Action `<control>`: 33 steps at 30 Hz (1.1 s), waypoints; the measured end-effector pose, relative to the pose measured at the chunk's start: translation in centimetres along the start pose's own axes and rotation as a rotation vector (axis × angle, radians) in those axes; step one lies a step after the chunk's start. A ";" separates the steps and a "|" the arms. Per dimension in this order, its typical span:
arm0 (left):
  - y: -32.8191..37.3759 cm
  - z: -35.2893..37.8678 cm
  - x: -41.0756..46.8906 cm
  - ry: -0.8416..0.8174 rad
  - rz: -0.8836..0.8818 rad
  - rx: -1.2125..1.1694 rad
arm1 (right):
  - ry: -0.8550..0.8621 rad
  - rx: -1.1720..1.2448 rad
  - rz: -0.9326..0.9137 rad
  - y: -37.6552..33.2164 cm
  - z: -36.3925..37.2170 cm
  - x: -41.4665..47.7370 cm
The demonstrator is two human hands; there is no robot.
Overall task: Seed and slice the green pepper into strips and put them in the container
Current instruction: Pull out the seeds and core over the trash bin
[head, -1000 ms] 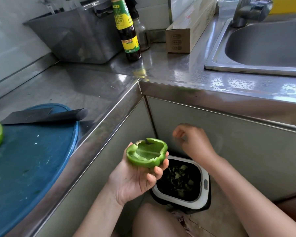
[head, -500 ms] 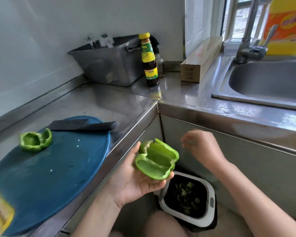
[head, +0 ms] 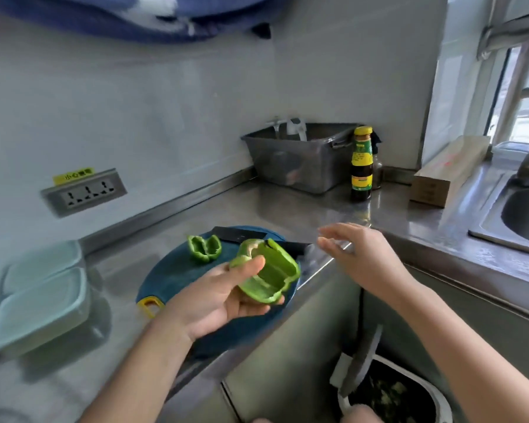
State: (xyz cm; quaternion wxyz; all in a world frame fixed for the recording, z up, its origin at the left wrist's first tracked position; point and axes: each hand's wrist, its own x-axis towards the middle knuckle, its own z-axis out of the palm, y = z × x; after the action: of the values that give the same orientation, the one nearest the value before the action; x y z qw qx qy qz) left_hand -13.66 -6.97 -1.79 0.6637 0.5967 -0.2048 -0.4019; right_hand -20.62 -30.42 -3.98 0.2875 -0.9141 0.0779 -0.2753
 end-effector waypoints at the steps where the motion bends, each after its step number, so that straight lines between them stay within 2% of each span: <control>1: 0.3 -1.2 -0.6 0.070 0.007 0.059 | -0.039 -0.005 0.008 -0.7 0.7 0.6; 4: 0.6 -4.0 -1.7 0.273 0.004 0.204 | -0.144 -0.028 0.015 -2.5 2.8 2.4; 8: 0.3 -7.7 -1.9 0.494 -0.006 0.276 | -0.169 -0.059 0.026 -4.3 5.6 4.9; 11: 0.8 -9.8 -1.9 0.609 -0.051 0.367 | -0.203 -0.093 0.111 -5.0 7.2 6.5; 15: 1.4 -12.5 -1.5 0.733 -0.114 0.644 | -0.327 -0.220 0.058 -4.8 9.3 7.8; 19: 1.5 -14.4 -0.8 0.717 -0.125 0.958 | -0.409 -0.350 0.048 -4.6 10.7 8.4; 25: 3.0 -16.7 0.2 0.646 -0.263 1.086 | -0.407 -0.458 -0.017 -4.9 11.7 9.0; 29: 4.5 -16.0 1.9 0.628 -0.110 1.157 | -0.414 -0.438 -0.010 -4.8 11.8 9.6; 33: 5.3 -14.1 4.8 0.439 -0.110 1.429 | -0.420 -0.404 -0.009 -4.7 12.2 10.0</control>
State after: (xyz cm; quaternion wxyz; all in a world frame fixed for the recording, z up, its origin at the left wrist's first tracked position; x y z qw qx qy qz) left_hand 1.35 -2.02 -0.63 0.1191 0.9582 -0.2489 -0.0751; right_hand -5.66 -23.69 -5.10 0.1082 -0.9901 0.0658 -0.0603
